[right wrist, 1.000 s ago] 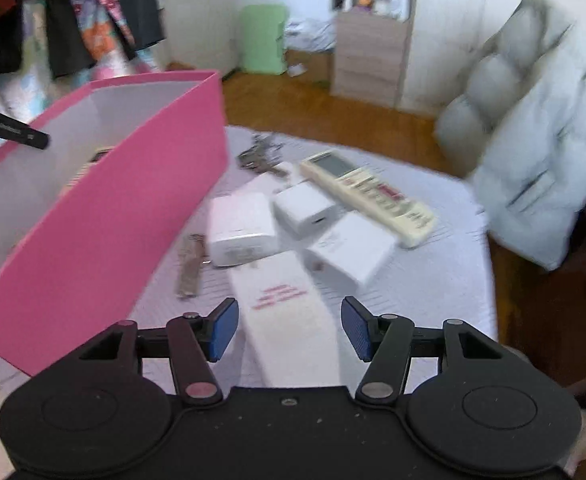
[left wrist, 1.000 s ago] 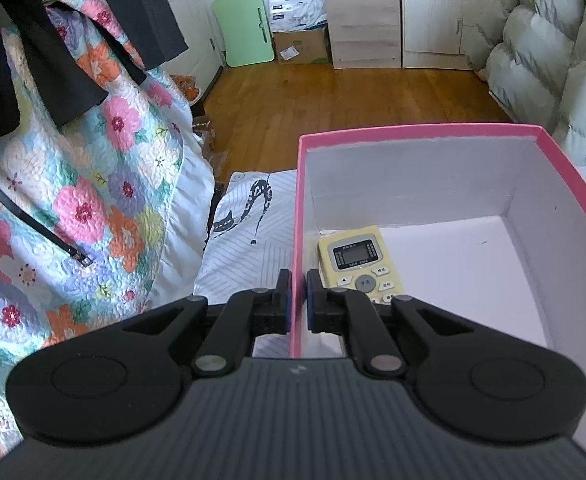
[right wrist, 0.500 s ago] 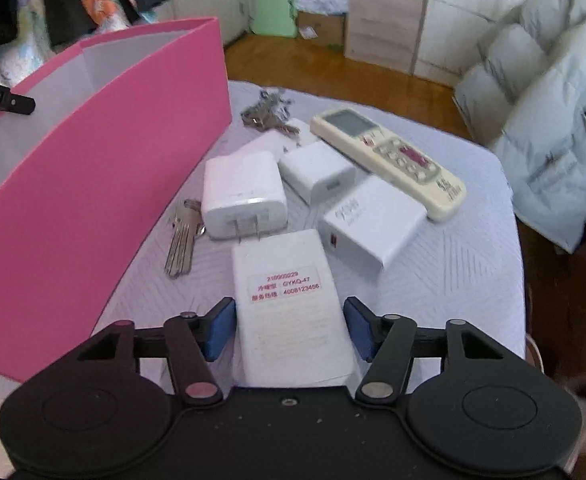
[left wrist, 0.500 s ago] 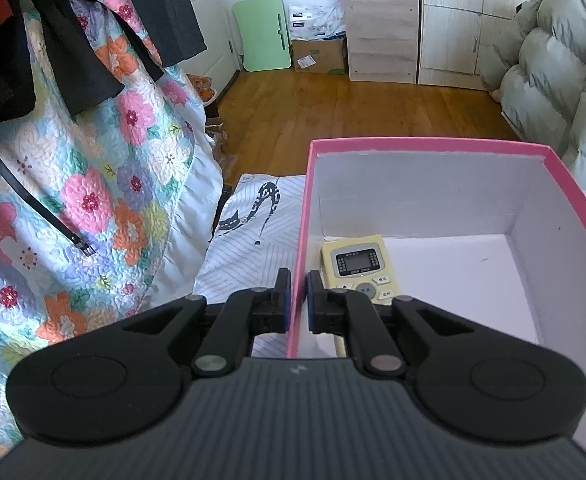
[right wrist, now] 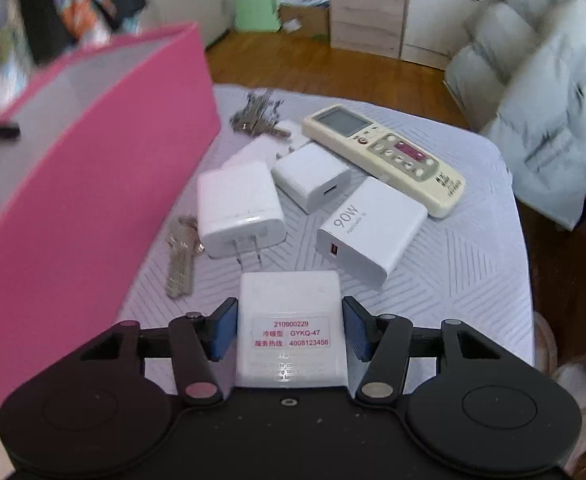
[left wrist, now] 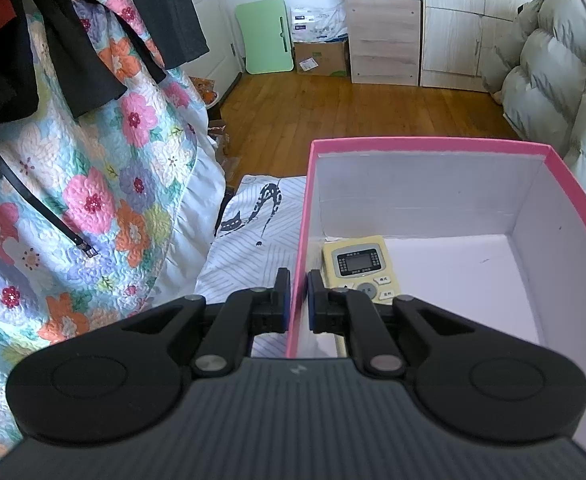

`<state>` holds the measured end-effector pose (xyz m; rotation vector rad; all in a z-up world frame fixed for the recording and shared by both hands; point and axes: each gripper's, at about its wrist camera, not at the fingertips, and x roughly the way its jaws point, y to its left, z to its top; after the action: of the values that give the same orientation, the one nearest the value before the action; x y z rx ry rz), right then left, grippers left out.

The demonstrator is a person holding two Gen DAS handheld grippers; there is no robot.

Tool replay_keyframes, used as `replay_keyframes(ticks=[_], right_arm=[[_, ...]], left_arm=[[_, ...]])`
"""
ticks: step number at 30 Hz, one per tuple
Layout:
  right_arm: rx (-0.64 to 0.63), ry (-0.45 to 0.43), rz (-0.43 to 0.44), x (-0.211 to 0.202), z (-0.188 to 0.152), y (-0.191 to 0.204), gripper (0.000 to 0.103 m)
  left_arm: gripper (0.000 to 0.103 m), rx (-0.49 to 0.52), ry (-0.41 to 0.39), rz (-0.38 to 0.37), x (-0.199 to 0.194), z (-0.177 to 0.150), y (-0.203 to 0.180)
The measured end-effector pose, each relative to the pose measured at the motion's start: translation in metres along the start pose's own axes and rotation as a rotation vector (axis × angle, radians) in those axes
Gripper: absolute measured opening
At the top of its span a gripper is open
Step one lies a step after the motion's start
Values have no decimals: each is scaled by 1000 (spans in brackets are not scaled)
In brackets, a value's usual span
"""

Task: Organize rigid objects
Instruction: 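Grasp the red-labelled white remote with the right gripper and lift it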

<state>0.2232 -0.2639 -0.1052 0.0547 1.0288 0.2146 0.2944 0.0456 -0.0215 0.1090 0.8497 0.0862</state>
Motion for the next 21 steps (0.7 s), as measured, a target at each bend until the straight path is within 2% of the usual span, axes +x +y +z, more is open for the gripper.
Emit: replay_keyframes(ticks=[4,15,21], right_arm=[[59,-106,9,-27,-9,-2,61],[111,-305,48,-95,-14,10,61],[55,-396,23,-124,-5,26,61]], left_arm=[[7,-7,-6,-3,-1,-1,-1],[7,-21,-20,-9,-5,-2,-2],[7,-26,-20,-11,-5,-2,-1]])
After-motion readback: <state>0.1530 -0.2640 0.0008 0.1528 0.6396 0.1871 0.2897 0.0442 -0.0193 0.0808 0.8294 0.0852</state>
